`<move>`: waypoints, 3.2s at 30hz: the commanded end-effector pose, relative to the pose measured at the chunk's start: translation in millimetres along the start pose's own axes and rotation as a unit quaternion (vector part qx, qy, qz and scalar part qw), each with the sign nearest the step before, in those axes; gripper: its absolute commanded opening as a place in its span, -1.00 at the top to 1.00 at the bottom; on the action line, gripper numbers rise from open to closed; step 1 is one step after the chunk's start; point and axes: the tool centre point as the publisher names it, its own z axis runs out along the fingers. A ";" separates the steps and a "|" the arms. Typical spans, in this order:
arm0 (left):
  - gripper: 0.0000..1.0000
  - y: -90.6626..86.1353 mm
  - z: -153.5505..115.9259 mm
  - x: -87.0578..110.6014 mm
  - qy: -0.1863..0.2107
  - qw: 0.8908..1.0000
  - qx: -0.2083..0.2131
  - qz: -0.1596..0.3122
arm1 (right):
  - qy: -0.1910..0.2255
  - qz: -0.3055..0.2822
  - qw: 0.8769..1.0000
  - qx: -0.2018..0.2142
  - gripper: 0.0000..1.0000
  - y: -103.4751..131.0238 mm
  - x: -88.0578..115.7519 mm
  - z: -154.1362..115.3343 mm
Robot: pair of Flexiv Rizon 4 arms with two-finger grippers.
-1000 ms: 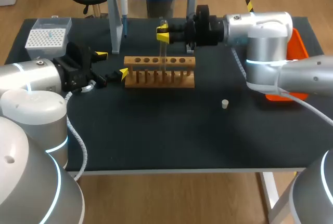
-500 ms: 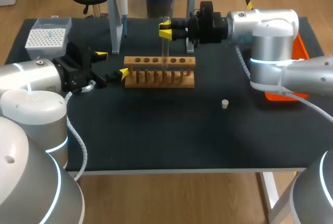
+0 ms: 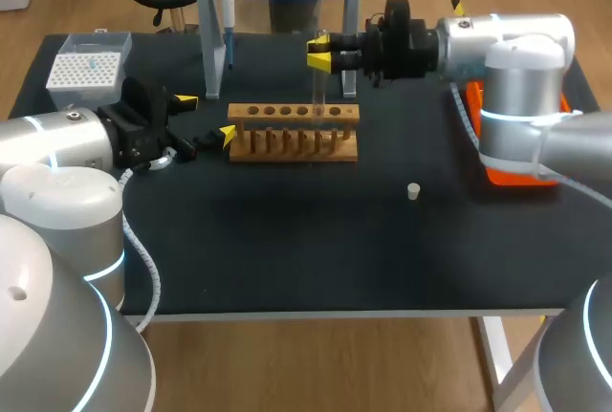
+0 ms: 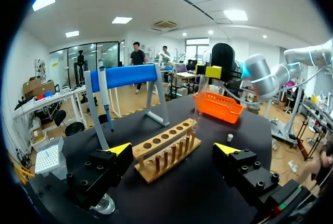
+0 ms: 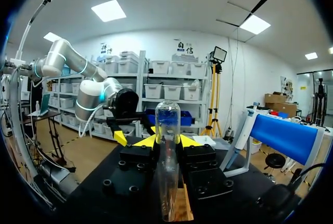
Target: Invert the test tube, pick up the pipette, mount the tip to pipette, aspirate from beaker and dispense into the tube, eject the tip, return the pipette, and cap with the stopper.
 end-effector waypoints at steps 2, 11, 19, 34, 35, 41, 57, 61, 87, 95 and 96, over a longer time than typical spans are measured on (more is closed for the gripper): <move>-1.00 1.9 0.4 0.1 0.000 1.000 0.003 0.000 | -0.001 0.000 1.000 0.002 1.00 1.1 1.3 -0.4; -1.00 1.9 0.4 0.1 0.000 1.000 0.003 0.000 | -0.001 0.000 1.000 0.002 1.00 1.1 1.3 -0.4; -1.00 1.9 0.4 0.1 0.000 1.000 0.003 0.000 | 0.001 0.037 0.999 0.003 1.00 1.2 2.9 -4.3; -1.00 1.9 0.4 0.1 0.000 1.000 0.003 0.000 | -0.017 0.324 0.946 0.010 1.00 0.1 -4.0 -15.8; -1.00 1.9 0.4 0.1 0.000 1.000 0.003 0.000 | -0.020 0.343 0.939 0.008 1.00 -0.3 -4.9 -16.2; -1.00 1.9 0.4 0.1 0.000 1.000 0.003 0.000 | -0.005 0.472 0.881 -0.004 1.00 -2.7 -5.0 -16.2; -1.00 1.9 0.4 0.1 0.000 1.000 0.003 0.000 | 0.035 0.626 0.777 0.057 1.00 -12.5 0.0 -9.4; -1.00 1.9 0.4 0.1 0.000 1.000 0.003 0.000 | 0.027 0.639 0.766 0.066 1.00 -16.0 1.4 -9.4; -1.00 1.9 0.4 0.1 0.000 1.000 0.003 0.000 | 0.047 0.703 0.709 0.023 1.00 -15.2 7.3 -6.2; -1.00 1.9 0.4 0.1 0.000 1.000 0.003 0.000 | 0.046 0.712 0.700 0.025 1.00 -16.5 8.0 -6.9; -1.00 1.9 0.4 0.1 0.000 1.000 0.003 0.000 | 0.043 0.713 0.699 0.027 1.00 -16.9 8.2 -7.2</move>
